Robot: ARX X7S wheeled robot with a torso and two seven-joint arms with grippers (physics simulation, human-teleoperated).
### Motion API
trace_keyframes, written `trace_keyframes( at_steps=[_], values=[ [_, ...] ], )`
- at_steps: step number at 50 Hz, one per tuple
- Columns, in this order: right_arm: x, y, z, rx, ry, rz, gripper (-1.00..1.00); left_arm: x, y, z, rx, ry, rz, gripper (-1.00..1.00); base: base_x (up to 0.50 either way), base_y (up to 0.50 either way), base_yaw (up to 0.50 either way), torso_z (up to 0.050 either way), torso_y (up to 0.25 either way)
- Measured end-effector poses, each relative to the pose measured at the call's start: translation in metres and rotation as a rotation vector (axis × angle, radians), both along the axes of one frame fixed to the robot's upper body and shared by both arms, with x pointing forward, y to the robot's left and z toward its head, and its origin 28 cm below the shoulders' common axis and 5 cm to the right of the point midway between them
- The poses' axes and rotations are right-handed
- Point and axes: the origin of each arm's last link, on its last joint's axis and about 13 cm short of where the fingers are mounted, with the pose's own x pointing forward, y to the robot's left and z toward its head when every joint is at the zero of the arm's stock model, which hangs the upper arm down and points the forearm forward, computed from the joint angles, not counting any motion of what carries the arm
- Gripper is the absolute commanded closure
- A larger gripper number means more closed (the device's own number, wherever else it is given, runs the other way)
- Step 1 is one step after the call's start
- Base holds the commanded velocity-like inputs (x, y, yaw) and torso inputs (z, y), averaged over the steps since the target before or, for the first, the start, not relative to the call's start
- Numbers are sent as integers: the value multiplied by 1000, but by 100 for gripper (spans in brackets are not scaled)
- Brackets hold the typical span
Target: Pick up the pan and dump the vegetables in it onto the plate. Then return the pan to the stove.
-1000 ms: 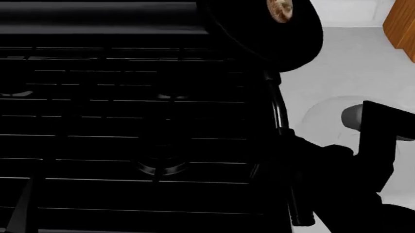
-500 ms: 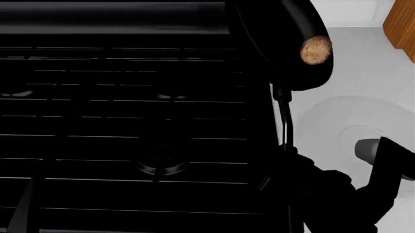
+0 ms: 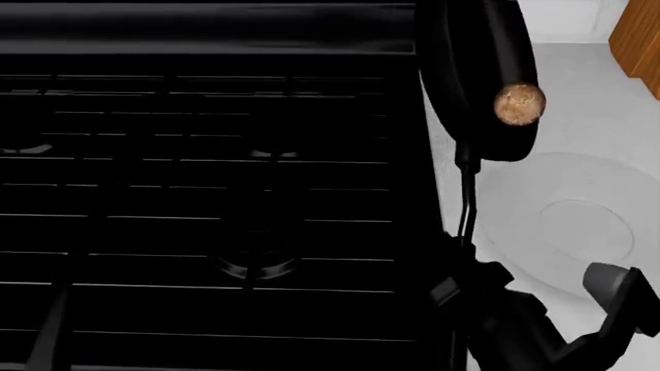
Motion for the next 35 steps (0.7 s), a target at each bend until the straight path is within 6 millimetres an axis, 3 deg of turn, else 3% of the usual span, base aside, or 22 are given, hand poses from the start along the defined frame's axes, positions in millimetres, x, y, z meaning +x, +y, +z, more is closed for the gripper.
trace_keyframes(
  at_steps=[22, 35],
  values=[
    [4, 10, -16, 224, -91, 23, 100, -9, -13, 7, -37, -28, -87, -100, 0, 0, 0, 1, 2],
    [1, 14, -25, 338, -130, 23, 100, -13, -12, 10, -17, -34, -88, -100, 0, 0, 0, 0, 2]
  ],
)
